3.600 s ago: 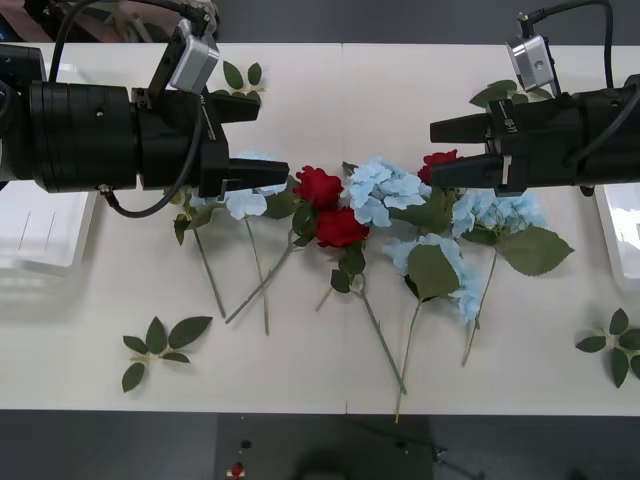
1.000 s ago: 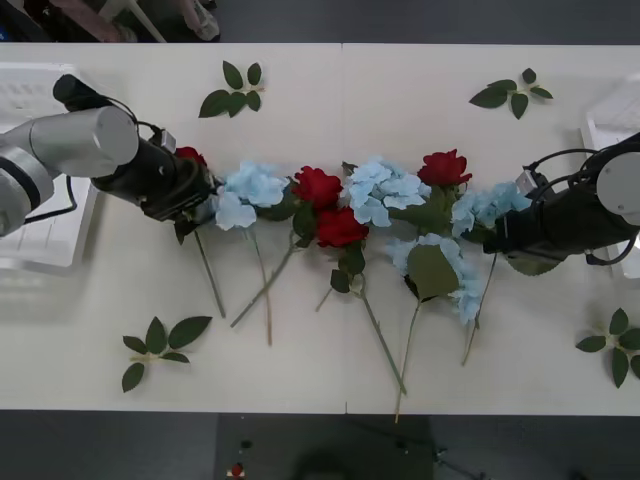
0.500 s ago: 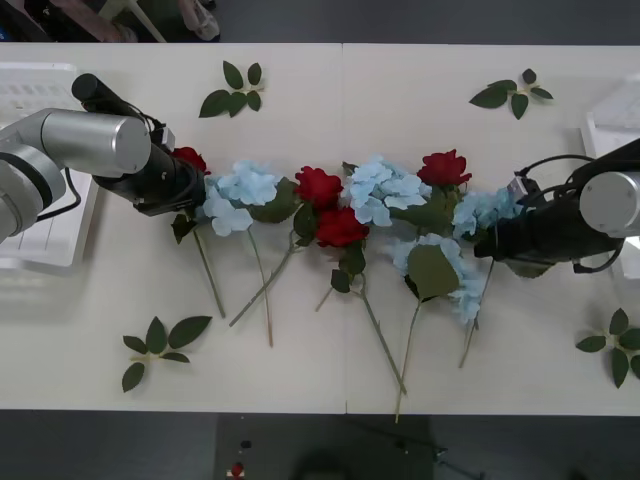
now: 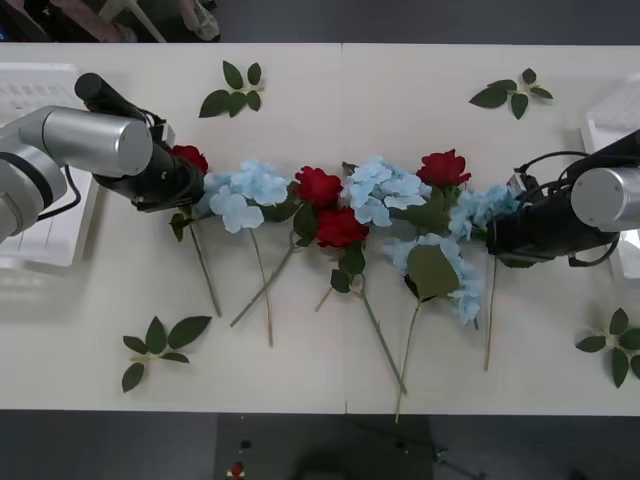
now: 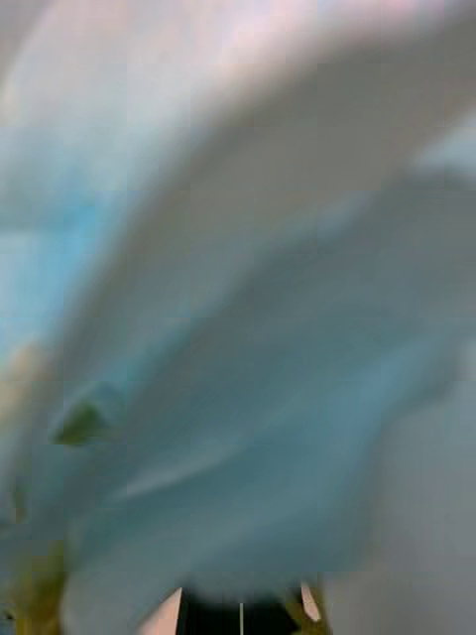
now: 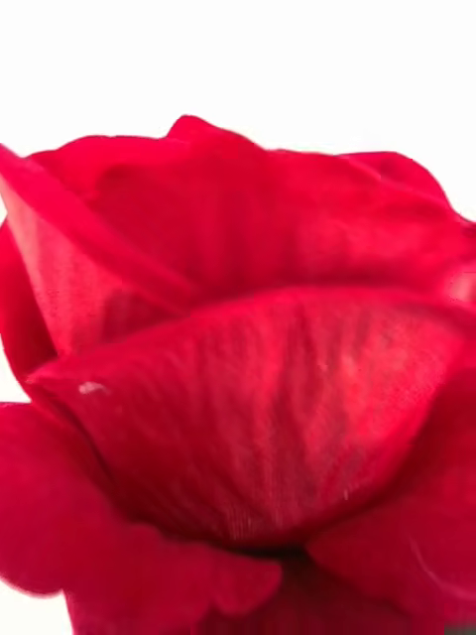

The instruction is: Put the red flowers into the right box and the blue flowers into the left box

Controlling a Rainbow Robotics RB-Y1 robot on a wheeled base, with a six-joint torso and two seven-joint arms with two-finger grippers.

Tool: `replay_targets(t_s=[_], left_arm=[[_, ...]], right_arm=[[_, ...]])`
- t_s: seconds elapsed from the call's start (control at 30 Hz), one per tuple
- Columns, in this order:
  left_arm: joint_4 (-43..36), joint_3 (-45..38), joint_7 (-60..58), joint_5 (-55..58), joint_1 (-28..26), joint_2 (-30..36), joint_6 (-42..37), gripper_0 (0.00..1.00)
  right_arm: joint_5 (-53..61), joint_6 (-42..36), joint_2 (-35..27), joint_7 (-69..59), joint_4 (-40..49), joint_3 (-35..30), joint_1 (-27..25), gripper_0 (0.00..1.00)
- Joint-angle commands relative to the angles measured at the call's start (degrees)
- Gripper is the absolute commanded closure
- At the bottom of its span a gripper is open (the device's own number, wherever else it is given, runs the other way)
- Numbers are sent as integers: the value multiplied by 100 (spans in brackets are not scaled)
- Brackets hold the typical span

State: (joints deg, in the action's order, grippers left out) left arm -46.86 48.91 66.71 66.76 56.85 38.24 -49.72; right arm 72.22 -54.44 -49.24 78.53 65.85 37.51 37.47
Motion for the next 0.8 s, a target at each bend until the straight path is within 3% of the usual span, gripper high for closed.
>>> replay_targets(t_s=[0.03, 0.3, 0.47, 0.63, 0.8], left_arm=[[-773, -48, 114, -66, 107, 570, 182, 100], [-2706, -321, 342, -251, 406, 1854, -512, 100], [-3093, -418, 1520, -893, 591, 2548, -925, 100], [-3392, -927, 2293, -339, 608, 2548, -152, 100], [-3708, -1226, 1634, 725, 608, 2161, 1290, 100]], right_arm=[[-33, 48, 90, -233, 59, -86, 68, 100], [600, 48, -103, 154, 200, -315, 279, 100], [1611, 39, -499, 1367, 727, -816, 287, 100], [2665, 48, -560, 2184, 1044, -1484, 287, 100], [3193, -199, -604, 2676, 1184, -2213, 287, 100]])
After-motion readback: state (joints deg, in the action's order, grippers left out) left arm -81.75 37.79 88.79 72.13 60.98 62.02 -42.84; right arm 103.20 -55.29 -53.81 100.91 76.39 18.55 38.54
